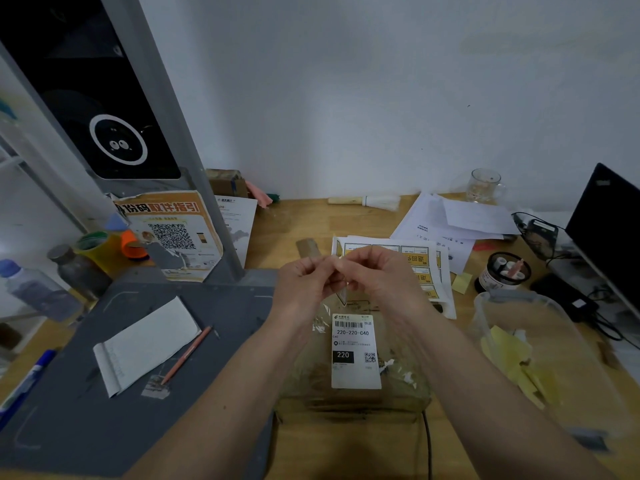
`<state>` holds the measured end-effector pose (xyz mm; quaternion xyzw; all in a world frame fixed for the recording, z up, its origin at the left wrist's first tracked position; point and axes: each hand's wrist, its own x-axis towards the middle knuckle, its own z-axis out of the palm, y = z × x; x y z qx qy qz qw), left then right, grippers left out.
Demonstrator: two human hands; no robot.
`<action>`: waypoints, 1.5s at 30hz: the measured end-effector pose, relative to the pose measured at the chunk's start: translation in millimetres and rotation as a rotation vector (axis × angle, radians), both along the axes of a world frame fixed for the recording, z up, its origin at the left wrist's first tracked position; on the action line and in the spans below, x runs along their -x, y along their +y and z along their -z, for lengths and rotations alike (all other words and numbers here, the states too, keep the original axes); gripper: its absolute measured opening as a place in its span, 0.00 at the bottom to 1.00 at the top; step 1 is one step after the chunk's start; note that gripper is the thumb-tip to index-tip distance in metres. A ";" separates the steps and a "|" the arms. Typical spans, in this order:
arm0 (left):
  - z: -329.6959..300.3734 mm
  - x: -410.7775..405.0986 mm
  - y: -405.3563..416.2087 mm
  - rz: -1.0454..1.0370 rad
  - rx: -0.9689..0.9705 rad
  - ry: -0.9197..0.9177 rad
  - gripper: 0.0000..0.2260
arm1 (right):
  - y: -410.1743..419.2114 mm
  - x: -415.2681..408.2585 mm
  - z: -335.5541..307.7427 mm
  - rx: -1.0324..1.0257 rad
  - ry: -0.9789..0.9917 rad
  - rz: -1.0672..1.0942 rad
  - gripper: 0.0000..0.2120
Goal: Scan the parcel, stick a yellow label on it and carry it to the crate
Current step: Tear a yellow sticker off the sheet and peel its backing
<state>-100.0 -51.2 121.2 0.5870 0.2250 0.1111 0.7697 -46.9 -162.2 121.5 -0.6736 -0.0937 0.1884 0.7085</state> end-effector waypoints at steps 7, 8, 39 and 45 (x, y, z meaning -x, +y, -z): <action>1.2 -2.1 -1.0 -0.046 -0.119 -0.004 0.07 | 2.5 1.2 -3.2 0.048 -0.065 0.087 0.02; 1.3 -2.7 -1.0 -0.048 -0.133 0.003 0.06 | 2.8 1.2 -2.9 0.055 -0.072 0.096 0.02; 4.8 -0.6 4.8 0.023 0.063 0.003 0.08 | 2.5 -6.0 -4.7 -0.119 0.125 0.030 0.04; 7.2 -1.0 4.5 0.003 0.091 0.022 0.05 | 2.3 -4.5 -2.5 -0.154 0.167 0.040 0.05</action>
